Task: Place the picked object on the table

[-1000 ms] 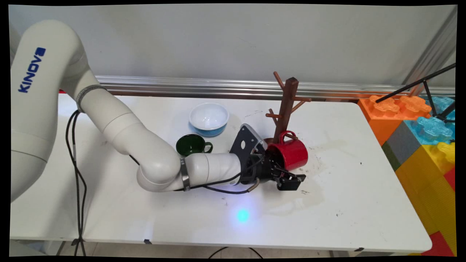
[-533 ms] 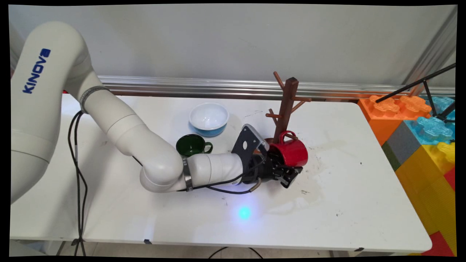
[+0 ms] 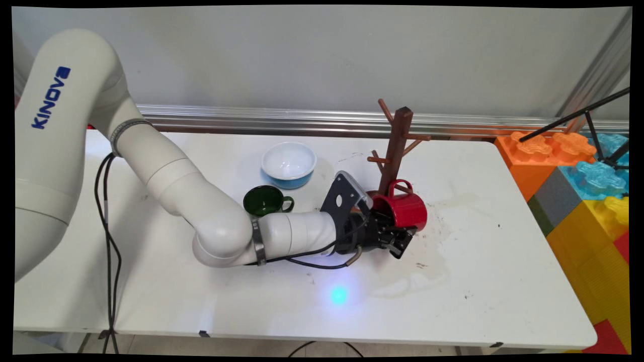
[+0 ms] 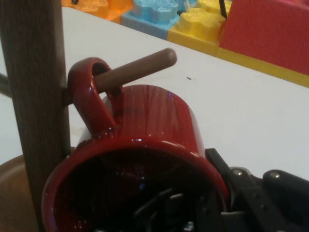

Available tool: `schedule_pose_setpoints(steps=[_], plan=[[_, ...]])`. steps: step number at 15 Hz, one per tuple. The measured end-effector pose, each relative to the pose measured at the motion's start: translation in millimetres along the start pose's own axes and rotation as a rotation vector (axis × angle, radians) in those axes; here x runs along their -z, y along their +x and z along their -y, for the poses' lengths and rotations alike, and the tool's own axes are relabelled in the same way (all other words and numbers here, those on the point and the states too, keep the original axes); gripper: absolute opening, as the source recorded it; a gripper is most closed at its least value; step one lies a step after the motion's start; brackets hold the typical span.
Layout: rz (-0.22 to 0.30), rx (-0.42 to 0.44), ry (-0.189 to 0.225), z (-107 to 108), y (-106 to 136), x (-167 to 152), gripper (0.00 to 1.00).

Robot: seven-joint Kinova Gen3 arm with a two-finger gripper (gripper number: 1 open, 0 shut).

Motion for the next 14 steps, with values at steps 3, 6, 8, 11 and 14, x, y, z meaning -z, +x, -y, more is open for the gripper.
schedule_pose_setpoints(steps=[3, 6, 8, 11, 14], plan=[[-0.008, -0.008, -0.007, -2.0, 2.4, 1.8, 0.00], [-0.016, -0.015, -0.014, -4.0, 5.6, 3.3, 0.00], [-0.022, -0.022, -0.024, -7.4, 9.0, 4.9, 0.00], [-0.029, -0.030, -0.046, -16.4, 13.8, 9.1, 0.00], [-0.033, -0.037, -0.070, -26.7, 18.3, 16.1, 0.00]])
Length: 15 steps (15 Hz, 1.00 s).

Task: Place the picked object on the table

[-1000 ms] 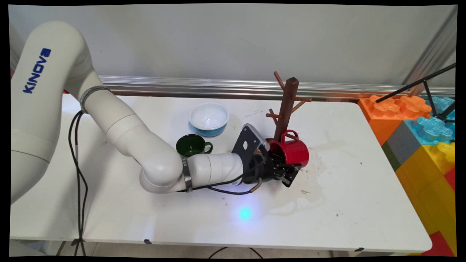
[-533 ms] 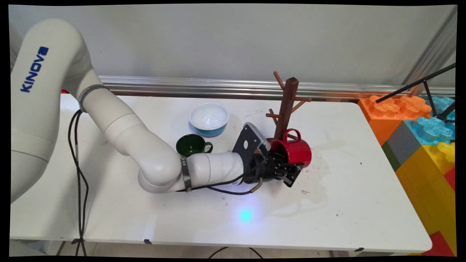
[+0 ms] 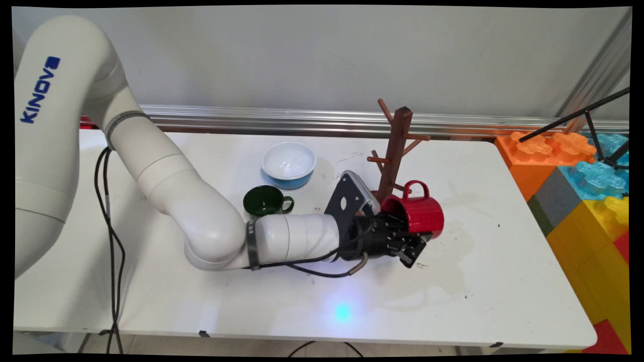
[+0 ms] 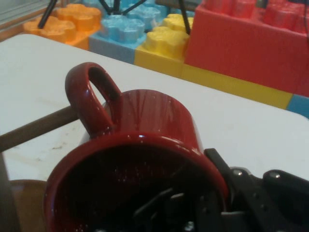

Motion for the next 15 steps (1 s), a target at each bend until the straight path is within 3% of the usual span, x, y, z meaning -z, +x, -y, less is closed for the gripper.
schedule_pose_setpoints(steps=[9, 15], plan=[[0.003, -0.029, -0.058, -21.3, 17.5, 23.0, 0.00], [0.011, -0.061, -0.096, -27.3, 43.9, 49.2, 0.00]])
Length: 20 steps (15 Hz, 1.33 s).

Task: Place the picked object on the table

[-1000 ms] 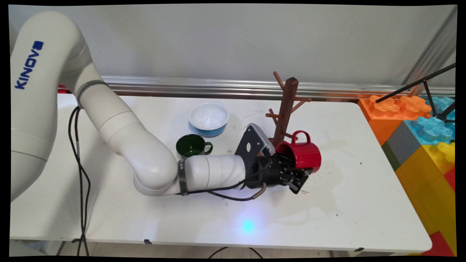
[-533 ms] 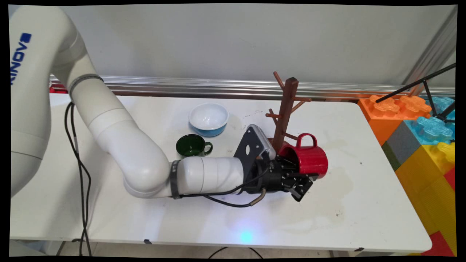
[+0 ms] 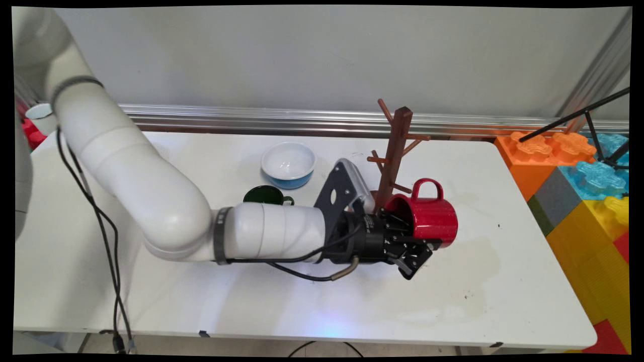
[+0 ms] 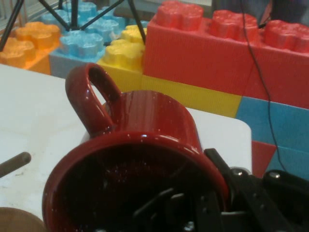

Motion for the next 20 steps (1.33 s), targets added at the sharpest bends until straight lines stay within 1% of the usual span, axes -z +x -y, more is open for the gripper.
schedule_pose_setpoints(steps=[5, 11, 15, 20], plan=[[0.004, -0.028, -0.043, -8.9, 20.0, 30.1, 0.00], [0.008, -0.069, -0.085, -14.2, 40.5, 61.1, 0.00], [0.019, -0.129, -0.100, -10.3, 52.8, 78.4, 0.00], [0.042, -0.248, -0.117, -2.1, 61.2, 95.2, 0.00]])
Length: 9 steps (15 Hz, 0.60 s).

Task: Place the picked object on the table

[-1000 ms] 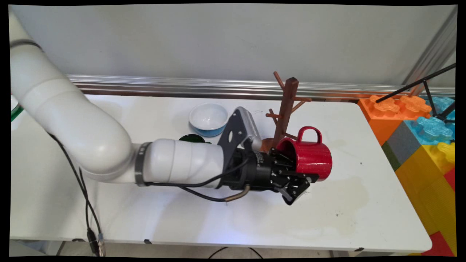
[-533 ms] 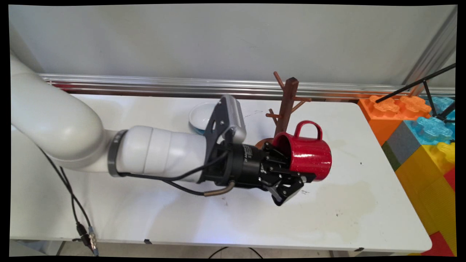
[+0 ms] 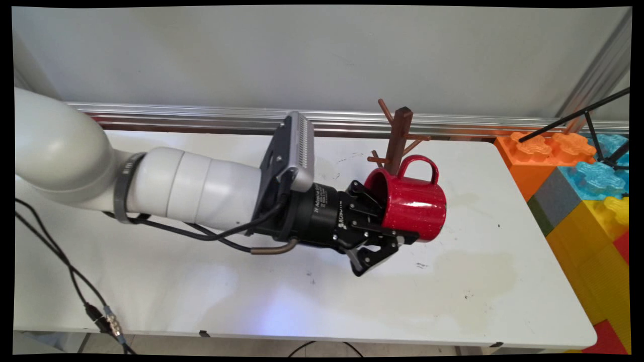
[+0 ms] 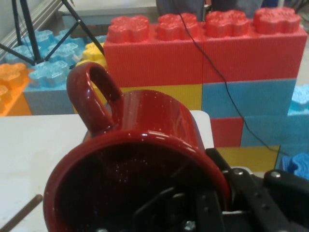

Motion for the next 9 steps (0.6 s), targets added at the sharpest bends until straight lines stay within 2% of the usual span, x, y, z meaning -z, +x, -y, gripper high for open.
schedule_pose_setpoints(steps=[9], plan=[[0.041, -0.213, -0.018, 12.1, 9.6, 28.6, 0.00]])
